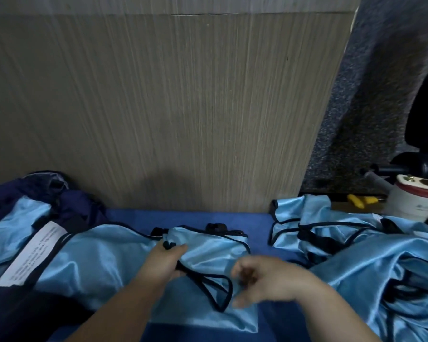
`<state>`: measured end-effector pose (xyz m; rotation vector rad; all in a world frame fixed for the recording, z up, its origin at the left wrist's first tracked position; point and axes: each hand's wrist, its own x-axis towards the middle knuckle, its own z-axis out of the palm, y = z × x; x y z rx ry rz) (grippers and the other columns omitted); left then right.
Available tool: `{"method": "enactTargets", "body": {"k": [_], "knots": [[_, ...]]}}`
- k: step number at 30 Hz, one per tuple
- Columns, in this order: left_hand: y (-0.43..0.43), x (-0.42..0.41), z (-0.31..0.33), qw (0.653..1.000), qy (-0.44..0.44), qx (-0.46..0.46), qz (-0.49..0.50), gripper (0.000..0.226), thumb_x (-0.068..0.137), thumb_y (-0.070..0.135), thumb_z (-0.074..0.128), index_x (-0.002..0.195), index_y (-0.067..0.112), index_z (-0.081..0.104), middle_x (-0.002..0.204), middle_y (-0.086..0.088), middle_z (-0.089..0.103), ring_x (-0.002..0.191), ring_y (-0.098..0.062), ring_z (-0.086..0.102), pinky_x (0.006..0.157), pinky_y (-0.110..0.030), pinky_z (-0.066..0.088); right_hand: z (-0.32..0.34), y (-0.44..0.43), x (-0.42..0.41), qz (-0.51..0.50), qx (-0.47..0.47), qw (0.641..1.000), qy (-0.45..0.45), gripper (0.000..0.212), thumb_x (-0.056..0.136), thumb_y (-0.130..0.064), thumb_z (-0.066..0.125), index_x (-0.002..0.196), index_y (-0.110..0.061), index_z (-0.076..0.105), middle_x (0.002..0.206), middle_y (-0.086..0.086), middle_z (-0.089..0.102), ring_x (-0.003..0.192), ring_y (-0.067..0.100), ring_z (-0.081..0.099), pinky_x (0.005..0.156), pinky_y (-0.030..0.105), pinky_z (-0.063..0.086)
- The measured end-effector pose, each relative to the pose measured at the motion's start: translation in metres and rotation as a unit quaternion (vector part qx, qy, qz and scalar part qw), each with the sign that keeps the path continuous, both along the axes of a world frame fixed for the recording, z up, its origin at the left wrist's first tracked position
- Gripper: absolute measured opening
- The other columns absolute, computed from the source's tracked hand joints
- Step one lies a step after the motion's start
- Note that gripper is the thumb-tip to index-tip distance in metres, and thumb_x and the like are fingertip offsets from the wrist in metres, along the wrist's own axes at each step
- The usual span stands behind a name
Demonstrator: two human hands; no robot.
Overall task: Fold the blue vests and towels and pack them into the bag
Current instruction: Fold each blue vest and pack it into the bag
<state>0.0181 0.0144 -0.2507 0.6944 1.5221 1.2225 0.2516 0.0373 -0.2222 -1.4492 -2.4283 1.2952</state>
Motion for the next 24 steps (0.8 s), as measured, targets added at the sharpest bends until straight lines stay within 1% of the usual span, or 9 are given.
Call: {"method": "enactTargets", "body": {"k": [3,6,10,12,14,17,20,22,24], "knots": [[0.000,0.003,0.001,0.999,-0.024,0.038,0.013,0.021,0.094,0.008,0.060,0.114,0.014,0.059,0.100,-0.011,0.073,0.089,-0.028,0.072,0.074,-0.040,0.059,-0.003,-0.014,-0.010,0.059,0.036,0.993,-0.099,0.069,0.063,-0.046,0.085,0.123,-0.040,0.051,0.122,-0.014,0.049,0.113,0.010,0.051,0.099,0.029,0.045],[0.004,-0.003,-0.001,0.992,0.082,0.085,0.038,0.050,0.089,0.005,0.062,0.130,0.028,0.045,0.106,-0.004,0.067,0.093,-0.026,0.068,0.085,-0.047,0.055,-0.005,-0.023,-0.015,0.062,0.103,0.988,-0.100,0.061,0.075,-0.022,0.072,0.126,-0.043,0.046,0.119,-0.008,0.054,0.107,0.016,0.057,0.093,0.035,0.051],[0.001,-0.007,-0.002,0.953,0.272,0.122,0.041,0.084,0.086,-0.002,0.060,0.151,0.031,0.019,0.146,0.001,0.037,0.125,-0.023,0.048,0.102,-0.039,0.045,-0.001,-0.028,-0.010,0.064,0.166,0.982,-0.058,0.047,0.077,-0.013,0.061,0.113,-0.041,0.049,0.091,-0.021,0.052,0.091,0.008,0.053,0.073,0.016,0.046],[0.000,-0.007,-0.007,0.881,0.445,0.154,0.037,0.076,0.082,0.002,0.066,0.145,0.031,0.035,0.153,0.004,0.025,0.138,-0.022,0.026,0.114,-0.041,0.031,0.004,-0.029,-0.009,0.080,0.169,0.981,-0.051,0.045,0.078,-0.011,0.061,0.112,-0.039,0.053,0.090,-0.023,0.048,0.092,0.005,0.050,0.071,0.013,0.040],[0.001,-0.004,-0.014,0.808,0.536,0.244,-0.010,0.051,0.078,0.015,0.068,0.122,0.037,0.058,0.142,0.015,0.039,0.130,-0.015,0.031,0.108,-0.038,0.033,0.007,-0.030,-0.007,0.111,0.119,0.985,-0.048,0.049,0.080,-0.013,0.066,0.118,-0.042,0.055,0.101,-0.023,0.052,0.093,0.000,0.053,0.077,0.012,0.042],[0.000,0.010,-0.019,0.808,0.494,0.272,-0.169,0.023,0.078,0.044,0.050,0.095,0.044,0.065,0.103,0.034,0.058,0.104,0.007,0.047,0.092,-0.026,0.042,0.002,-0.025,-0.005,0.126,0.003,0.992,0.019,0.045,0.078,-0.019,0.079,0.112,-0.042,0.060,0.096,-0.016,0.061,0.077,-0.006,0.056,0.073,0.009,0.044],[-0.002,0.023,-0.028,0.765,0.530,0.221,-0.292,0.057,0.077,0.067,0.033,0.117,0.040,0.062,0.120,0.029,0.055,0.115,0.004,0.046,0.105,-0.029,0.037,-0.012,-0.009,0.003,-0.012,0.028,0.996,0.086,0.023,0.080,-0.022,0.078,0.094,-0.036,0.066,0.082,-0.010,0.063,0.070,-0.003,0.056,0.075,0.019,0.050],[-0.006,0.025,-0.039,0.729,0.581,0.180,-0.314,0.083,0.075,0.084,0.022,0.141,0.039,0.043,0.146,0.028,0.029,0.135,0.004,0.025,0.118,-0.025,0.012,-0.020,0.002,0.011,-0.124,0.087,0.986,0.066,0.016,0.081,-0.027,0.075,0.085,-0.037,0.063,0.076,-0.010,0.062,0.067,-0.003,0.055,0.074,0.022,0.050],[-0.014,0.026,-0.050,0.702,0.621,0.196,-0.289,0.079,0.084,0.082,0.015,0.146,0.038,0.035,0.152,0.023,0.023,0.140,0.000,0.023,0.116,-0.023,0.000,-0.026,0.010,0.016,-0.194,0.119,0.973,0.040,0.013,0.084,-0.031,0.071,0.090,-0.034,0.059,0.077,-0.014,0.059,0.070,-0.003,0.055,0.069,0.016,0.046]]}}
